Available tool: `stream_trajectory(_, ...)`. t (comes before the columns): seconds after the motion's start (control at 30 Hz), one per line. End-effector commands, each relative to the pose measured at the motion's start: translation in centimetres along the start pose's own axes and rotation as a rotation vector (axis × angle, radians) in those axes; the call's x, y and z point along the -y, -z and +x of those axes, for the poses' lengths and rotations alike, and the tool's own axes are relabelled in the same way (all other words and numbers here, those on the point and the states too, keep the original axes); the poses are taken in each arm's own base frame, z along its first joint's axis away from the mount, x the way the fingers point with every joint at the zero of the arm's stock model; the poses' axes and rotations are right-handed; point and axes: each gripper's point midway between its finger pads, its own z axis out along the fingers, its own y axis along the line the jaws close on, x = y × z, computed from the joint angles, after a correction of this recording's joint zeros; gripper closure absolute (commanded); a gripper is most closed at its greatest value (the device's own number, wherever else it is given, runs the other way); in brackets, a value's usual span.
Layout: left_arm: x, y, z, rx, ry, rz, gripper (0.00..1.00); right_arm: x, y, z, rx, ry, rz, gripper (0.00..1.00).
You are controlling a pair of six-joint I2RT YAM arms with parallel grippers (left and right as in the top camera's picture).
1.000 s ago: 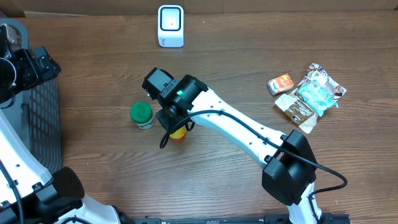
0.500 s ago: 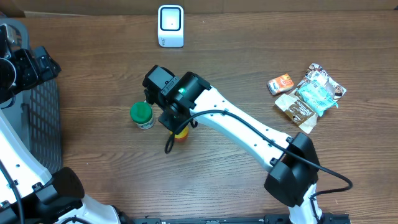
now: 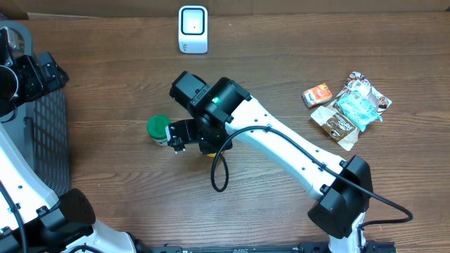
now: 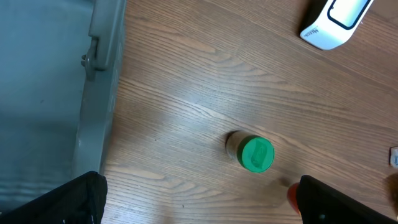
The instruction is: Scan the item barcode
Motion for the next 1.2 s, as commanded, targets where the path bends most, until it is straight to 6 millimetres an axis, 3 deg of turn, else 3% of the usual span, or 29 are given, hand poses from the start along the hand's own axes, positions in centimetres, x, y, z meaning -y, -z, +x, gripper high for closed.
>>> stream_trajectory(0.0,0.0,-0.3,0.0,-0.01,-0.017,0.003,0.0,0.4,1.4,0.2,0.056,0.124,0.014,0.86)
stream_trajectory(0.4,0.0,-0.3,0.0,-0.01,-0.017,0.003,0.0,0.3,-0.3,1.2,0.106,0.1,-0.067,0.83)
stream_trajectory(0.47,0.0,-0.3,0.0,-0.01,-0.017,0.003,0.0,0.2,-0.3,1.0,0.12,0.099,-0.074,0.71)
stream_trajectory(0.57,0.0,-0.3,0.0,-0.01,-0.017,0.003,0.0,-0.2,-0.1,0.2,0.168,0.054,-0.104,0.62)
stream_trajectory(0.73,0.0,-0.3,0.0,-0.01,-0.017,0.003,0.01,-0.8,-0.4,-0.1,0.185,-0.048,-0.141,0.63)
stream_trajectory(1.1,0.0,-0.3,0.0,-0.01,-0.017,0.003,0.01,-1.9,-3.8,1.8,0.112,-0.064,-0.177,0.62)
stream_trajectory(1.17,0.0,-0.3,0.0,-0.01,-0.017,0.003,0.0,-1.8,-3.9,1.8,0.111,-0.063,-0.17,0.57)
